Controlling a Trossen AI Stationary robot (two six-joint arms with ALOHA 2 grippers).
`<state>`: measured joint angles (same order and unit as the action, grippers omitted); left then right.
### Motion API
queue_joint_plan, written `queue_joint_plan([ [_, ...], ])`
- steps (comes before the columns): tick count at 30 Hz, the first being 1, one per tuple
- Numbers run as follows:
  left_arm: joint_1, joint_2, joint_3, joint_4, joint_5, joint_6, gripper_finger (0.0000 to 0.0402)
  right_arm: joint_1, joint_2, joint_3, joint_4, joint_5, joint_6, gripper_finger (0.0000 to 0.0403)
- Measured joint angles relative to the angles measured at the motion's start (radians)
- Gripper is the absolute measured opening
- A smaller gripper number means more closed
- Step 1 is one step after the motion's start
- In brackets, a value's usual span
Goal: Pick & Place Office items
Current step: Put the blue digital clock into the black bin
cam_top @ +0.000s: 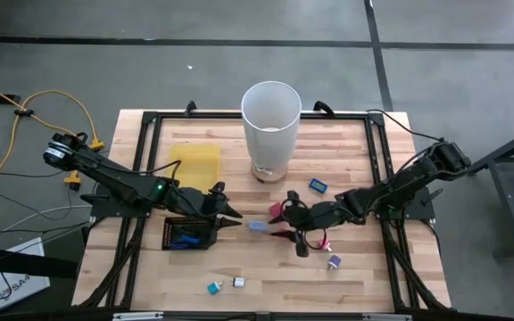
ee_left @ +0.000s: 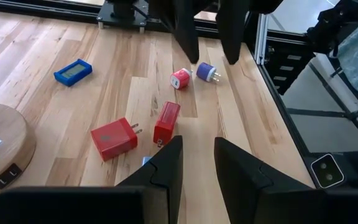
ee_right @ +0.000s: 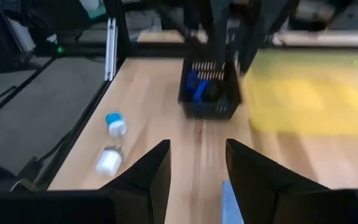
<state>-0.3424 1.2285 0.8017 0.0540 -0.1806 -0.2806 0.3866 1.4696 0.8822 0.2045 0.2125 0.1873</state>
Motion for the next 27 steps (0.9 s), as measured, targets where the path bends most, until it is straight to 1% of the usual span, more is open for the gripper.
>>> queue_joint_plan([
  [4, 0.000, 0.000, 0.000, 0.000, 0.000, 0.000, 0.0088, 0.000, -0.018, 0.000, -0.140, -0.034, 0.090, 0.0139],
  [9, 0.000, 0.000, 0.000, 0.004, 0.000, -0.001, 0.0088, -0.018, -0.067, 0.000, -0.344, -0.031, 0.177, 0.0139],
  [13, 0.000, 0.000, 0.000, 0.004, 0.000, -0.005, 0.0088, -0.050, -0.121, 0.000, -0.506, -0.029, 0.223, 0.0139],
  [17, 0.000, 0.000, 0.000, 0.008, 0.000, -0.005, 0.0088, -0.086, -0.147, 0.000, -0.661, -0.029, 0.263, 0.0139],
  [23, 0.000, 0.000, 0.000, 0.011, 0.000, -0.006, 0.0088, -0.144, -0.158, 0.000, -0.824, -0.030, 0.266, 0.0139],
  [27, 0.000, 0.000, 0.000, 0.015, 0.000, -0.008, 0.0088, -0.204, -0.158, 0.000, -0.903, -0.033, 0.363, 0.0139],
])
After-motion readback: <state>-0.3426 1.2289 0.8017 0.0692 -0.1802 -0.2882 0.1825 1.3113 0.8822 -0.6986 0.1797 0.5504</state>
